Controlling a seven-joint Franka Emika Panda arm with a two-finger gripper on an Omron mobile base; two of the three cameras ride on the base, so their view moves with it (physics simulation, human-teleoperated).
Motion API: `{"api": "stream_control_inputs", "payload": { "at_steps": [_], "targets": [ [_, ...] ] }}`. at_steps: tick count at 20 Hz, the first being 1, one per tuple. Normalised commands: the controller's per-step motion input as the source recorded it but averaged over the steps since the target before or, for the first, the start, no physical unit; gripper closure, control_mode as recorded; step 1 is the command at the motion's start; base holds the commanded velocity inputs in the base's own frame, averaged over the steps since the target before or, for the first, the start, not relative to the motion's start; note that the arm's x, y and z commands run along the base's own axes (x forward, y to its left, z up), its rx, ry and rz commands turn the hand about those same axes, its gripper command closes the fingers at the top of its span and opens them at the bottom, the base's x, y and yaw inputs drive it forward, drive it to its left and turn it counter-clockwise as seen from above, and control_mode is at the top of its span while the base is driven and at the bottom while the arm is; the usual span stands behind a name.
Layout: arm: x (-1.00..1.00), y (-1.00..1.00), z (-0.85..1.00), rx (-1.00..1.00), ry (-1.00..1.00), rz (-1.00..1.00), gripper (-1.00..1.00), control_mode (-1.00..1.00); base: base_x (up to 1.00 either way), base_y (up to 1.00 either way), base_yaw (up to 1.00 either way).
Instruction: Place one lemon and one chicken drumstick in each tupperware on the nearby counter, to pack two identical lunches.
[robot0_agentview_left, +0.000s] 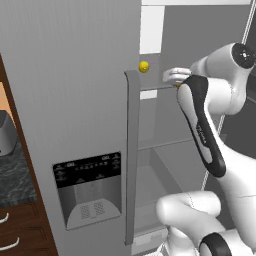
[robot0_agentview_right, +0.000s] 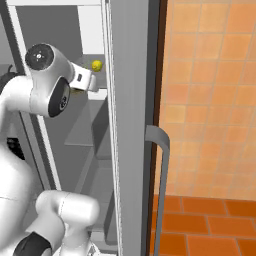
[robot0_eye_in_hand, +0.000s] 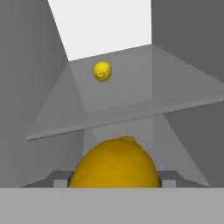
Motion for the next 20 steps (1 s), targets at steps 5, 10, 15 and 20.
{"api": "stream_control_inputs", "payload": {
  "at_steps": [5,10,15,20],
  "targets": [
    [-0.60,0.26,-0.60,-0.12,0.21,0.00,1.00,1.00,-0.40,0.12,0.02],
    [0.00,0.00,0.00,0.00,0.00,0.00,1.00,1.00,-0.85,0.35,0.61],
    [0.00,0.00,0.00,0.00,0.00,0.00,1.00,1.00,-0.11,0.61,0.88],
    [0.00,0.00,0.00,0.00,0.00,0.00,1.00,1.00,0.47,1.00,0.43]
  ]
}}
